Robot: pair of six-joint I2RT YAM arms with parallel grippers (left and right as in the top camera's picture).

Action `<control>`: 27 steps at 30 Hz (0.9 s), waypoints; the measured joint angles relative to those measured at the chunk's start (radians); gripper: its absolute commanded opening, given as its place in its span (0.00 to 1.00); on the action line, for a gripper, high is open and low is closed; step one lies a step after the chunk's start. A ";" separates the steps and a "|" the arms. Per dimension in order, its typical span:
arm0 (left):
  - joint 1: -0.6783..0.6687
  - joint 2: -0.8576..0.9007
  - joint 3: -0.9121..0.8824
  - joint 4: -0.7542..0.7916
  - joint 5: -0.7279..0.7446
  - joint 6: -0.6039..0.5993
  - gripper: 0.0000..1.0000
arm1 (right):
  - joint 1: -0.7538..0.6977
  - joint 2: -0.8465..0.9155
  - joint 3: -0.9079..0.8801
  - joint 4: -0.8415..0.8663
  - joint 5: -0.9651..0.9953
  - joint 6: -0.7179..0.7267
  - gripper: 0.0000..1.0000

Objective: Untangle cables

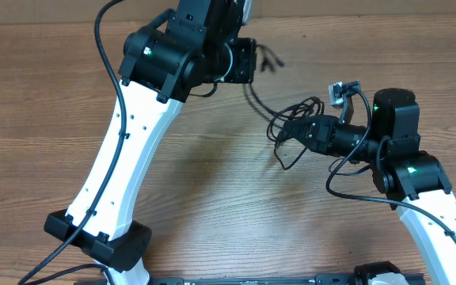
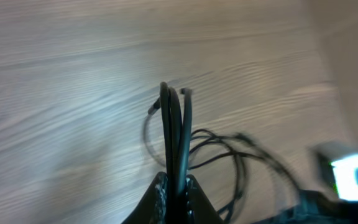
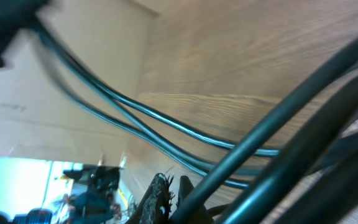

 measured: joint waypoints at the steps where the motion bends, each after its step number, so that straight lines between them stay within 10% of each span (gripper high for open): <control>1: 0.000 0.000 0.000 -0.029 -0.028 0.000 0.08 | 0.000 0.000 0.000 0.027 -0.020 0.009 0.04; 11: 0.000 -0.001 0.001 -0.216 -0.114 0.060 0.04 | 0.000 0.000 -0.004 0.367 -0.152 0.216 0.03; 14: 0.000 -0.001 0.001 -0.233 -0.112 0.061 0.20 | 0.000 0.000 -0.005 0.489 -0.187 0.291 0.04; 27: 0.000 -0.001 0.001 -0.235 -0.071 0.131 0.04 | 0.000 0.000 -0.005 0.625 -0.266 0.436 0.04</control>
